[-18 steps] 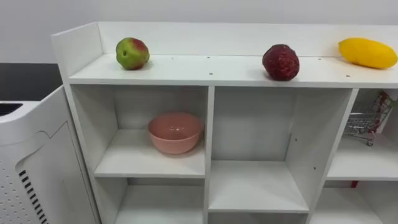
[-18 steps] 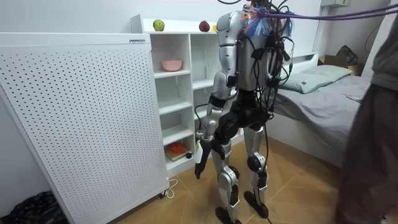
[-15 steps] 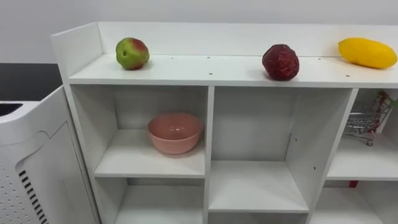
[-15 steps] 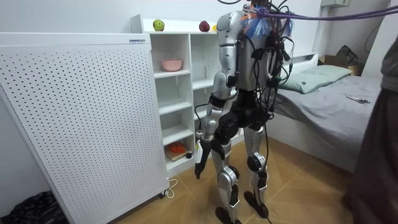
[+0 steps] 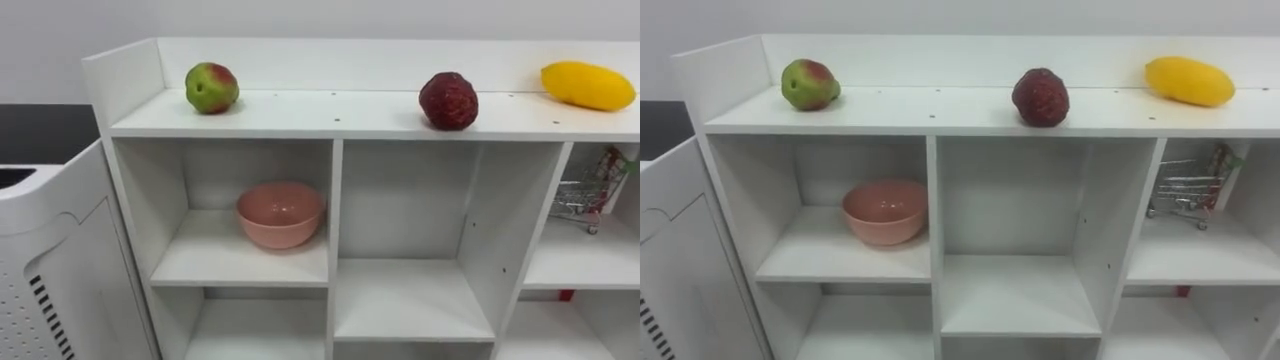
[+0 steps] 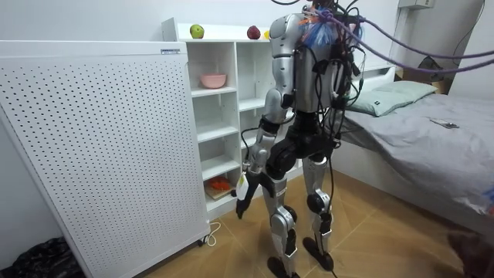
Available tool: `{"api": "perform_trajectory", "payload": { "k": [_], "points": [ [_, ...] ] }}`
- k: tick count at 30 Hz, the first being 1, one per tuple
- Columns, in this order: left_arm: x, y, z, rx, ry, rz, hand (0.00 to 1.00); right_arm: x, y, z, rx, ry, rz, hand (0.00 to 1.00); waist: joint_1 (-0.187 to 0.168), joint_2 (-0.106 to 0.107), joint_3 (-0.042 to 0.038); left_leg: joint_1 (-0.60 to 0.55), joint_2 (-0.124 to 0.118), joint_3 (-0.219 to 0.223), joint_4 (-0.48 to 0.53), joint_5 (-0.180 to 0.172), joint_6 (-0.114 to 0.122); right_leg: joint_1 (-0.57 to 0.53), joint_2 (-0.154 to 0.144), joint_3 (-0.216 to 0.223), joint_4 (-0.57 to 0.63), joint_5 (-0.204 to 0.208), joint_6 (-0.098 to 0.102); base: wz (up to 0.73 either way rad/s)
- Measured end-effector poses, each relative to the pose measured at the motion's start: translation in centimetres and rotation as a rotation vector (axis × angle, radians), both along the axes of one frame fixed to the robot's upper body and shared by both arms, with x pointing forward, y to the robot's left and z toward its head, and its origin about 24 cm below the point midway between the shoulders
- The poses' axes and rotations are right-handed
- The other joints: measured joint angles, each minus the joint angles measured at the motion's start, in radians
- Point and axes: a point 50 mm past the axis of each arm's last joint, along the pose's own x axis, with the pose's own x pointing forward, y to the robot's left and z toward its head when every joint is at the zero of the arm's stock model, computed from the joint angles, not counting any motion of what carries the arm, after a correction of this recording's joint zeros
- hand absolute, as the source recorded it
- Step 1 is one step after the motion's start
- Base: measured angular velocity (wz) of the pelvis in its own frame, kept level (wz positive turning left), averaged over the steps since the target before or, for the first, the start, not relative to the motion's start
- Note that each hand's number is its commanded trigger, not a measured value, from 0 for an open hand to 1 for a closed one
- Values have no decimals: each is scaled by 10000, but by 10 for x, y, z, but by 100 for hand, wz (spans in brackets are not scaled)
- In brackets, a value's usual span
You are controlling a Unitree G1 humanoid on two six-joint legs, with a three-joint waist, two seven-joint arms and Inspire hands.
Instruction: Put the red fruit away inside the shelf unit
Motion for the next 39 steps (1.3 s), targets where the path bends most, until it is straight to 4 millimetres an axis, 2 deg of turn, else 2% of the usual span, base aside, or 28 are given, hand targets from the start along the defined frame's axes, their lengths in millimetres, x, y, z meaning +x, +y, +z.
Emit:
{"api": "perform_trajectory", "payload": {
  "k": [2,4,6,7,9,10,12,15,16,18,20,24,27,29,33,36,37,38,39],
  "points": [
    [0,1,0,16,-95,91,0,5,-8,3,-306,-272,-1001,0,-34,-67,19,22,-2,2,-19,-1,1,2,1,0,13,0,0,-2],
    [4,2,2,55,-334,119,0,27,-18,10,-806,-1100,-1799,0,-142,-79,46,8,-18,6,-45,0,2,-44,-1,92,-1,-3,1,-14],
    [4,5,3,235,-575,263,0,68,-31,28,-1512,-2751,-2348,0,-260,-90,36,-13,-48,-5,-31,-3,8,-174,13,229,-3,-31,-43,-27],
    [4,5,3,267,-640,283,0,77,-34,34,-1685,-3224,-2464,0,-301,-89,36,-11,-51,-5,-29,-1,9,-182,12,233,-2,-33,-45,-10],
    [4,7,4,527,-877,304,0,113,-48,65,-2693,-5009,-2693,0,-313,-114,16,15,-67,32,-34,0,11,-196,7,274,-4,-44,-55,0],
    [4,8,4,589,-921,295,0,121,-51,74,-2961,-5489,-2678,0,-316,-128,7,16,-69,41,-35,0,11,-213,5,273,-13,-44,-55,0],
    [4,10,6,723,-1061,243,0,146,-54,107,-4006,-7019,-2281,0,-285,-161,-31,14,-69,50,-41,2,11,-209,5,262,-21,-50,-45,0],
    [0,11,6,915,-1047,289,0,166,-54,141,-5301,-8261,-1749,0,-213,-304,-79,16,-64,52,-38,4,8,-226,7,256,3,-50,-44,0],
    [-2,11,6,935,-1013,286,0,169,-53,148,-5611,-8505,-1596,0,-207,-327,-87,12,-63,50,-38,3,8,-232,7,246,5,-50,-44,0],
    [-6,10,6,935,-914,312,0,181,-48,180,-6531,-9724,-1372,0,-194,-365,-115,-22,-62,46,-34,3,8,-301,5,276,50,-49,-44,-4],
    [-8,9,6,925,-843,220,0,189,-43,201,-6896,-10658,-1378,0,-152,-354,-113,-18,-60,44,-29,3,8,-329,3,301,91,-48,-43,-6],
    [-9,4,5,813,-819,-131,0,205,-29,244,-7818,-12499,-840,0,-176,-196,-108,-3,-56,57,-24,3,9,-355,-1,295,152,-48,-43,-1],
    [-8,3,5,757,-931,-214,0,207,-23,264,-8516,-13492,-408,0,-30,-78,-113,3,-32,66,-28,3,9,-356,13,279,157,-48,-43,0],
    [-9,3,5,761,-942,-211,0,207,-23,271,-8743,-13759,-354,0,32,-46,-122,-8,-12,24,-28,3,9,-373,27,247,182,-48,-43,0],
    [-12,2,4,678,-769,-191,0,208,-16,298,-8892,-14978,-470,0,66,-3,-116,-27,15,-23,-28,14,-10,-367,56,195,287,-48,-44,0],
    [-15,-1,2,466,-566,-301,0,219,-11,325,-9111,-16172,-280,0,60,-99,-80,-17,19,-33,-18,16,-13,-378,63,201,331,-49,-44,0],
    [-15,-1,2,460,-580,-307,0,220,-10,328,-9124,-16325,-243,0,58,-111,-89,-18,19,-34,-17,17,-14,-381,64,205,329,-49,-44,0],
    [-13,0,2,457,-636,-329,0,221,-8,335,-9121,-16617,-165,0,69,-210,-73,-35,19,-42,-16,20,-17,-422,64,203,326,-49,-44,0],
    [-11,0,3,443,-724,-369,0,221,-3,341,-8991,-16987,-139,0,108,-248,-103,-51,20,-50,-2,21,-18,-468,66,200,329,-49,-44,0]
  ]
}}
